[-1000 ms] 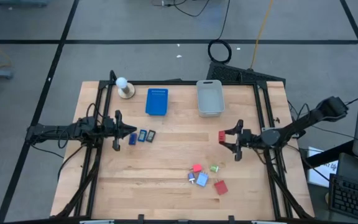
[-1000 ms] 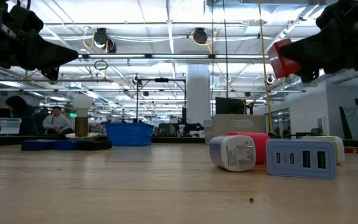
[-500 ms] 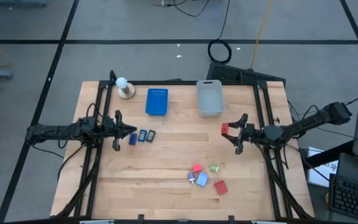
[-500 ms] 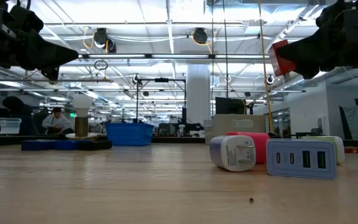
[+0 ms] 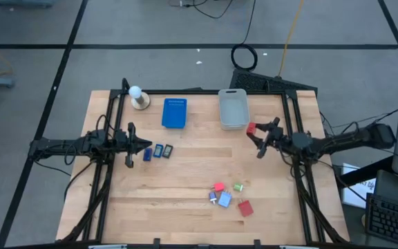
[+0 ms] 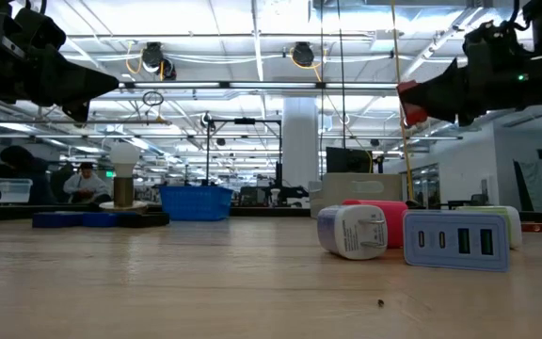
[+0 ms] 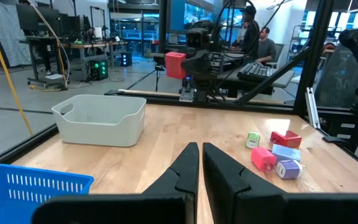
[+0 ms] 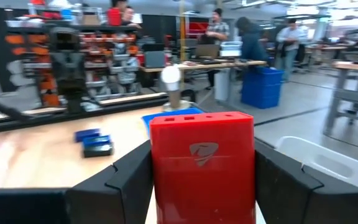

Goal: Pick & Place Office items
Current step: Put the right red charger adapter into the gray bin, then put the red charger adapter into the gray bin

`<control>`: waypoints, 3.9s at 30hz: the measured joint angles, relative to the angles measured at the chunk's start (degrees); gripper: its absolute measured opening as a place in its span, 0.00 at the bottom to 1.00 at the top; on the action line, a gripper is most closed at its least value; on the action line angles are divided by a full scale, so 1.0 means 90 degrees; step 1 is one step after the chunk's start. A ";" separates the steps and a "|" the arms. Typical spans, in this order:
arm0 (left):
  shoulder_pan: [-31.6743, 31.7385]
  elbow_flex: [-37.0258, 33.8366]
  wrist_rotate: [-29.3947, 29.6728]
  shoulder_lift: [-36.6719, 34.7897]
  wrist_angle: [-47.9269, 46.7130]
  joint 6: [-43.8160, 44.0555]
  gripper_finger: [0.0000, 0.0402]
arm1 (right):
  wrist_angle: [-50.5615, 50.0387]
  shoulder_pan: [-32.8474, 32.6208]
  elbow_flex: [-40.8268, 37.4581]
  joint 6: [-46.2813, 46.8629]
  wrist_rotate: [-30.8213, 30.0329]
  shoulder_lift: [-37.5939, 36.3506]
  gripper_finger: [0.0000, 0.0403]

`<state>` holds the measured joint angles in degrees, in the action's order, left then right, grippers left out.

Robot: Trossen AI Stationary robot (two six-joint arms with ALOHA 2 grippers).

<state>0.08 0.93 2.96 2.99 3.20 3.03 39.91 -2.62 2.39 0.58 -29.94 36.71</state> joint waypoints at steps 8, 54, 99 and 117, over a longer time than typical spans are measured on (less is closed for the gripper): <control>-0.0001 0.0000 0.0002 0.0000 0.0000 0.0000 0.05 | -0.0055 0.0726 -0.0002 0.0254 0.0022 0.0169 0.53; -0.0002 0.0000 0.0002 0.0002 0.0000 0.0000 0.05 | -0.3650 0.4292 0.5295 0.0547 0.3077 0.5140 0.53; -0.0002 0.0000 0.0001 0.0002 0.0000 0.0000 0.05 | -0.5849 0.4484 0.6727 0.0359 0.3360 0.7164 0.59; 0.0000 0.0001 0.0001 0.0001 0.0000 0.0000 0.05 | -0.5642 0.4401 0.6727 0.0286 0.3360 0.6946 0.60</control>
<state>0.08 0.94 2.97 2.99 3.20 3.03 -10.86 36.99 62.94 3.16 0.30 99.22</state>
